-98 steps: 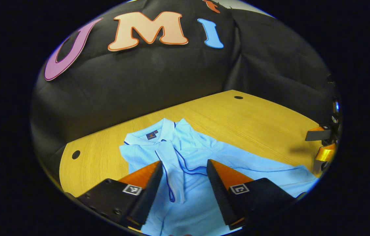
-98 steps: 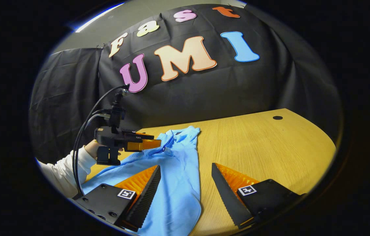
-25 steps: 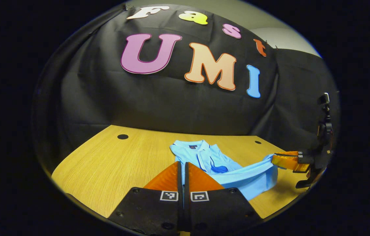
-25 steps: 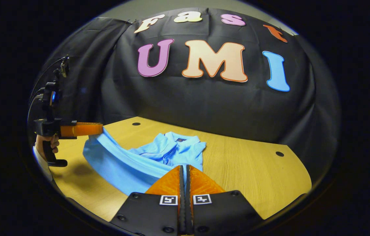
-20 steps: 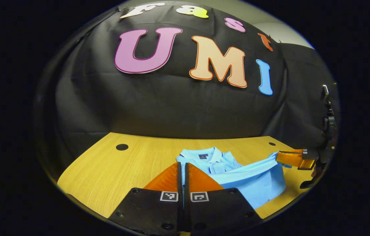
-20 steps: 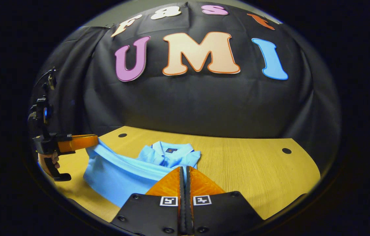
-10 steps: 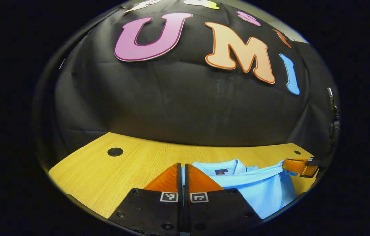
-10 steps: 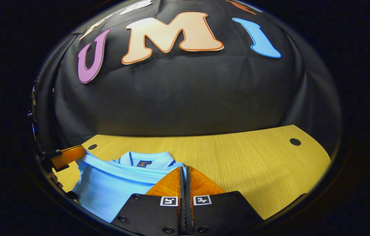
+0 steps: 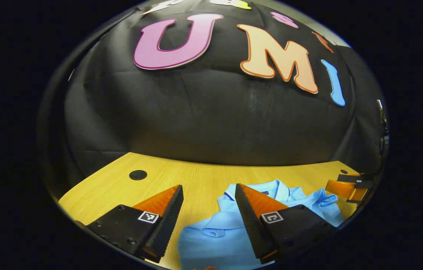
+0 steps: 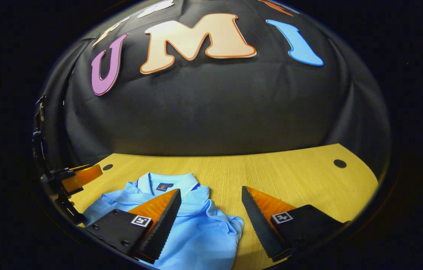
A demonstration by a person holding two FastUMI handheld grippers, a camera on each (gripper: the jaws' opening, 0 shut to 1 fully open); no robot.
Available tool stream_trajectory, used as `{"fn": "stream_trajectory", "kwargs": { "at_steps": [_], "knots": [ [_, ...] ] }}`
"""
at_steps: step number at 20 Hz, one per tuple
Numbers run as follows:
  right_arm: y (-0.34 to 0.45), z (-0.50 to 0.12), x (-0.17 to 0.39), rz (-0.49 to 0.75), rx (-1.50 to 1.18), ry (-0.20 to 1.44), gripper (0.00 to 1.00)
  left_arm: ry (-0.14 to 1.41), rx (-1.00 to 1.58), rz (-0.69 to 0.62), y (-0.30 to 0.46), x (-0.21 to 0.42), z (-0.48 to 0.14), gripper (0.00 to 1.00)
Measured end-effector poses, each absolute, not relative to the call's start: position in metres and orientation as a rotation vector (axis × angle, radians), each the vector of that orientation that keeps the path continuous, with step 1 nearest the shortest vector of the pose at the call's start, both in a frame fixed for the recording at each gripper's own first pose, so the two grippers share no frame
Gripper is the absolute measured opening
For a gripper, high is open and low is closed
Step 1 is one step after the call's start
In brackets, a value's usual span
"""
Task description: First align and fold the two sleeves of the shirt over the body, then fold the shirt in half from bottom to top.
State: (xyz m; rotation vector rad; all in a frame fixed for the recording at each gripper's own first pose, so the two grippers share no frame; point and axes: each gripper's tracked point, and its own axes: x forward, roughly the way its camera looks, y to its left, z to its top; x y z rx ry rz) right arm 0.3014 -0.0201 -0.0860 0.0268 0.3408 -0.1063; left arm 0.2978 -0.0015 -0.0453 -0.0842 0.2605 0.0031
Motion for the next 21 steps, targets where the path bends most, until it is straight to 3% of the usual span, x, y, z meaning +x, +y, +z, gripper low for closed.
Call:
{"fn": "stream_trajectory", "kwargs": {
  "at_steps": [7,14,21],
  "knots": [
    [0.025,-0.035,0.195,0.039,-0.041,0.248,1.0,0.122,-0.096,0.029,0.024,0.187,0.002,0.87],
    [0.061,-0.016,0.085,0.139,-0.113,0.13,1.0,-0.013,-0.013,-0.062,-0.005,0.07,0.026,0.9],
    [0.059,-0.026,0.031,0.113,-0.101,0.112,0.99,-0.028,-0.045,-0.104,-0.029,0.026,0.011,0.94]
  ]
}}
